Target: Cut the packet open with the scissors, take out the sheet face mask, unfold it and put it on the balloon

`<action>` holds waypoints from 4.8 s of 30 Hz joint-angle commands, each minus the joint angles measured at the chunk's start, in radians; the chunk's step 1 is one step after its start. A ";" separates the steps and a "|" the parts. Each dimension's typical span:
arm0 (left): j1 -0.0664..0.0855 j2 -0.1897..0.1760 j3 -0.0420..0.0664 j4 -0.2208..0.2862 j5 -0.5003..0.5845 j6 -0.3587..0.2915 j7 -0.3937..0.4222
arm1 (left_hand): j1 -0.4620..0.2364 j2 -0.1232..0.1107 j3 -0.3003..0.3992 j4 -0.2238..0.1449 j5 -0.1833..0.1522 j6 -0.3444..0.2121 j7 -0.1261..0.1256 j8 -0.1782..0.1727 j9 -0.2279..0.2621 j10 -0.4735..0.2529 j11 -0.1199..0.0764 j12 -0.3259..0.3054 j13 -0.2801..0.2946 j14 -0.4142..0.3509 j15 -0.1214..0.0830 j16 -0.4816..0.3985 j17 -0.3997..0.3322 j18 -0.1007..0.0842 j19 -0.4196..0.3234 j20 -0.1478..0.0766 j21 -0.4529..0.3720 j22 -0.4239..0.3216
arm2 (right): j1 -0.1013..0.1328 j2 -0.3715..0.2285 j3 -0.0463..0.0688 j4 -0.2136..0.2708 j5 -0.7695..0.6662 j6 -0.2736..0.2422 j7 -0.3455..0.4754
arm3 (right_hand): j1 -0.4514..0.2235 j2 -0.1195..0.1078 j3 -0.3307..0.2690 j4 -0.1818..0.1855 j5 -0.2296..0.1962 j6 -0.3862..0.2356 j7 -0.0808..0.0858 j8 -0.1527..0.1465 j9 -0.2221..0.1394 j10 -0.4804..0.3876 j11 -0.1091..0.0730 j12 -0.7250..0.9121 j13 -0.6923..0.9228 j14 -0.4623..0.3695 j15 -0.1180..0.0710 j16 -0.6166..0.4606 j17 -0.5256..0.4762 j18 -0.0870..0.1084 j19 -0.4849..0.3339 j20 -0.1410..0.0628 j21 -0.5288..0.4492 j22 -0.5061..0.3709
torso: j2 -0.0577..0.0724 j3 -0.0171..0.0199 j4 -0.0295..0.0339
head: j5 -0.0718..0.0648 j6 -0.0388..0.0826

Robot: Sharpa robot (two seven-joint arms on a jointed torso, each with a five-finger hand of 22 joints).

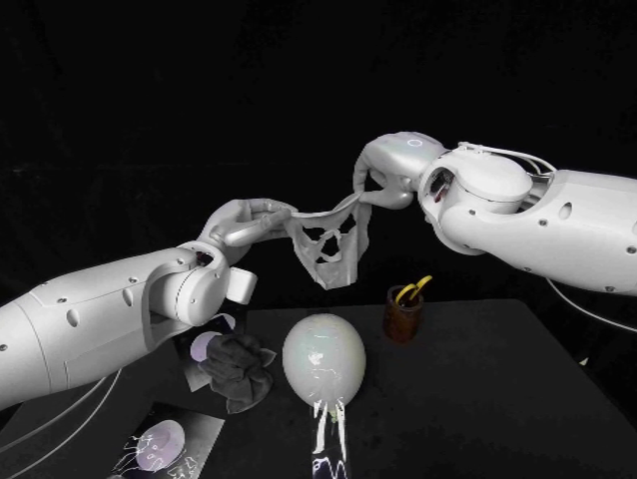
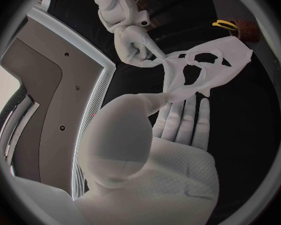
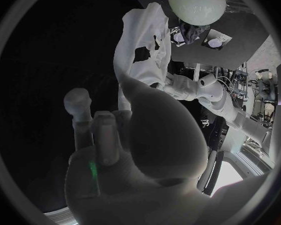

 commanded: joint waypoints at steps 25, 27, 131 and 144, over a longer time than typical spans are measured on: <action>0.000 0.003 0.002 0.002 -0.109 -0.018 -0.021 | -0.038 0.016 0.031 0.063 0.001 -0.141 -0.016 0.171 0.229 0.090 -0.076 0.050 0.006 0.573 -0.146 0.276 0.151 0.056 0.620 -0.162 0.180 0.037 | 0.002 0.001 0.001 -0.021 0.005 -0.069 -0.019 | -0.009 0.003 0.008 -0.001 0.003 0.008 -0.002 0.005 0.008 0.092 -0.009 0.001 0.225 0.105 -0.011 0.004 0.264 -0.012 0.010 -0.001 0.007 0.003 | -0.001 0.0006 0.0003 | -0.008 -0.006; 0.000 0.004 0.002 0.002 -0.116 -0.022 -0.024 | -0.039 0.016 0.031 0.064 0.001 -0.142 -0.017 0.173 0.229 0.091 -0.077 0.049 0.006 0.576 -0.147 0.281 0.158 0.055 0.632 -0.165 0.180 0.035 | 0.002 0.002 0.001 -0.021 0.005 -0.070 -0.019 | -0.009 0.003 0.008 -0.001 0.003 0.008 -0.002 0.005 0.008 0.092 -0.009 0.001 0.225 0.105 -0.011 0.004 0.264 -0.012 0.010 -0.001 0.007 0.003 | -0.001 0.0006 0.0003 | -0.008 -0.006; 0.035 -0.210 0.017 0.343 -0.339 -0.018 -0.152 | -0.032 -0.021 -0.090 -0.056 0.001 0.170 -0.048 -0.165 0.162 -0.040 -0.082 0.485 0.255 -0.268 -0.078 0.941 0.501 -0.019 -0.008 -0.101 0.571 0.449 | -0.033 -0.282 -0.043 0.311 0.643 0.083 0.167 | -0.005 -0.001 0.024 -0.002 0.003 0.002 -0.001 0.006 0.009 0.090 -0.009 -0.012 0.217 0.105 -0.013 0.004 0.264 -0.006 -0.007 0.000 -0.020 -0.011 | -0.009 -0.0017 0.0051 | -0.028 -0.010; 0.036 -0.337 0.015 0.535 -0.342 -0.015 -0.155 | -0.033 -0.030 -0.079 -0.056 0.001 0.179 -0.050 -0.173 0.168 -0.033 -0.087 0.491 0.248 -0.257 -0.084 0.951 0.482 -0.015 -0.010 -0.102 0.586 0.463 | -0.027 -0.379 -0.057 0.431 0.761 0.181 0.211 | -0.004 -0.002 0.026 -0.002 0.003 0.000 -0.001 0.006 0.009 0.089 -0.009 -0.016 0.215 0.105 -0.013 0.004 0.264 -0.004 -0.011 0.000 -0.027 -0.014 | -0.020 -0.0022 0.0065 | -0.025 0.008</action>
